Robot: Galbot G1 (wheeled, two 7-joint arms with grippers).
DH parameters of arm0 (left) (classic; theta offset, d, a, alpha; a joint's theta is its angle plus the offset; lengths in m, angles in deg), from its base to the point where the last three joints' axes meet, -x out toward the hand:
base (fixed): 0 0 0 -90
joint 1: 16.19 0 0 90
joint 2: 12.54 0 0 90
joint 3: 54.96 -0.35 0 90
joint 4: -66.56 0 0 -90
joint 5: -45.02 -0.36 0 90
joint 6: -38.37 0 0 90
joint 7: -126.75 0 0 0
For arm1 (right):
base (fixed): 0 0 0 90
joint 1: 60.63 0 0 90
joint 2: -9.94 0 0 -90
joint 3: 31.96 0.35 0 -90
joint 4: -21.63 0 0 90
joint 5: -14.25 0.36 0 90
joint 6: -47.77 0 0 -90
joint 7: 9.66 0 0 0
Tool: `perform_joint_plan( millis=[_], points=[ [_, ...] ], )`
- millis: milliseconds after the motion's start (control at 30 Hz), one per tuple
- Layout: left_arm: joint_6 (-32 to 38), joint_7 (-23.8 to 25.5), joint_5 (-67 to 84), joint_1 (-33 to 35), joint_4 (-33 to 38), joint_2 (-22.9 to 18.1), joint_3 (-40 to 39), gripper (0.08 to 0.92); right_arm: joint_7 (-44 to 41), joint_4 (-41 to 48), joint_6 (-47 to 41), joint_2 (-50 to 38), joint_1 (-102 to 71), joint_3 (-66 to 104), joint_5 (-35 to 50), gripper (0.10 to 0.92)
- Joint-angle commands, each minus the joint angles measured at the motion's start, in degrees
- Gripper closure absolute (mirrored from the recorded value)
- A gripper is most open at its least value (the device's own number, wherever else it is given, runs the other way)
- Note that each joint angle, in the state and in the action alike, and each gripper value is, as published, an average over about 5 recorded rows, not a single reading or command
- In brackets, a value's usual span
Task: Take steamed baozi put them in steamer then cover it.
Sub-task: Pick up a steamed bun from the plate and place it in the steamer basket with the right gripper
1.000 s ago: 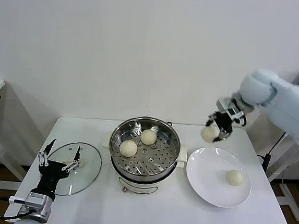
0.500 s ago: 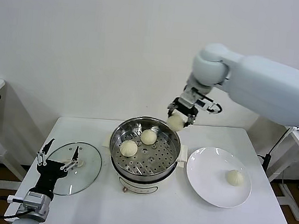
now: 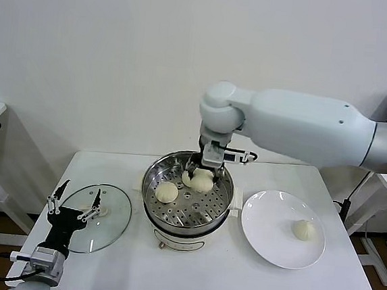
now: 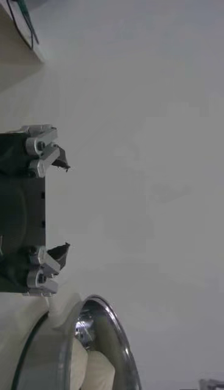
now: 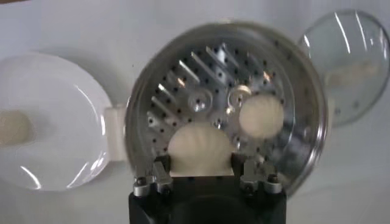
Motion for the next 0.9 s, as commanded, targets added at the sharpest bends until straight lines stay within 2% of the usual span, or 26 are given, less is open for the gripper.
perform_joint_plan(
  millis=[33,900],
  points=[
    [0.0,0.0,0.0,-0.3,-0.4,0.0,-0.1,0.177,0.5,-1.2,3.1,3.3,-1.4,-1.4,-0.6,0.381],
    [0.1,0.1,0.3,-0.2,-0.8,0.4,1.0,0.177,-1.3,2.7,1.9,7.3,-9.6,-0.6,-5.2,0.381]
  ],
)
